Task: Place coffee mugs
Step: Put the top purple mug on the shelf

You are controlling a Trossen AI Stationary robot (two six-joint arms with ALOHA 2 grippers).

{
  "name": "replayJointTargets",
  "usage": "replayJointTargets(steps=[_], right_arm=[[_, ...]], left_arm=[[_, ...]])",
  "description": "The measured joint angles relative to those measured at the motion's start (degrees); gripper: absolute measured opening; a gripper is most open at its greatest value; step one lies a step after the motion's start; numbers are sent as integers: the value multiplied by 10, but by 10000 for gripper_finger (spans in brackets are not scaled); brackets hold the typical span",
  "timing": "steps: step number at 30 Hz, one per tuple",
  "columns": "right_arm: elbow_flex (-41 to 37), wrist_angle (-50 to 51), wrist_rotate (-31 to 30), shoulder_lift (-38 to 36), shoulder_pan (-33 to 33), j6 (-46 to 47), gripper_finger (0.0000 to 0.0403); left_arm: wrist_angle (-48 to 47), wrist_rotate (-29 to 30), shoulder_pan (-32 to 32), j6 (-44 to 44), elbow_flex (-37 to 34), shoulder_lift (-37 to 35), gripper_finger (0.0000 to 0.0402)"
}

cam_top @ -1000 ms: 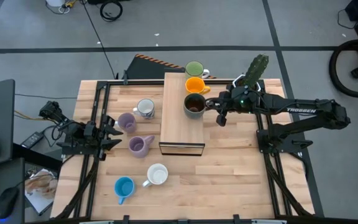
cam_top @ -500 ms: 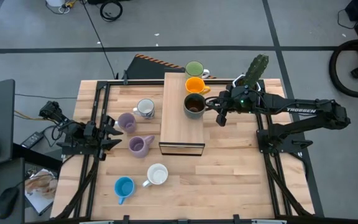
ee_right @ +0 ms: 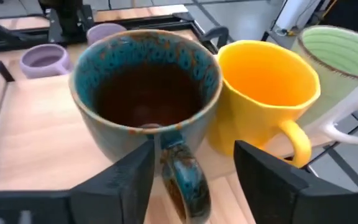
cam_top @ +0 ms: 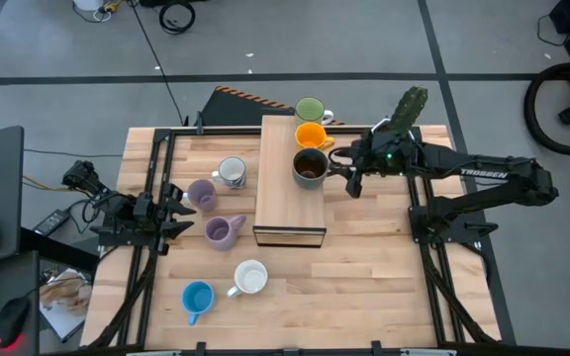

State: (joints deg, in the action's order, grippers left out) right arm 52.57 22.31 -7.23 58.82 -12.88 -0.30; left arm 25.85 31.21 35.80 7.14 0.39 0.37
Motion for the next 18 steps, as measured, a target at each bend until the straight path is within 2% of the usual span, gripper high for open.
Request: replayJointTargets(steps=[5, 9, 15, 18], right_arm=[[37, 53, 13, 0, 3, 2, 249], [62, 75, 2, 1, 34, 1, 251], [119, 157, -108, 1, 123, 3, 248], [131, 187, -127, -3, 162, 40, 248]], left_arm=[[0, 0, 0, 0, 0, 0, 139], [0, 0, 0, 0, 0, 0, 139], [0, 0, 0, -5, 0, 0, 139], [-6, 0, 0, -31, 0, 1, 139]])
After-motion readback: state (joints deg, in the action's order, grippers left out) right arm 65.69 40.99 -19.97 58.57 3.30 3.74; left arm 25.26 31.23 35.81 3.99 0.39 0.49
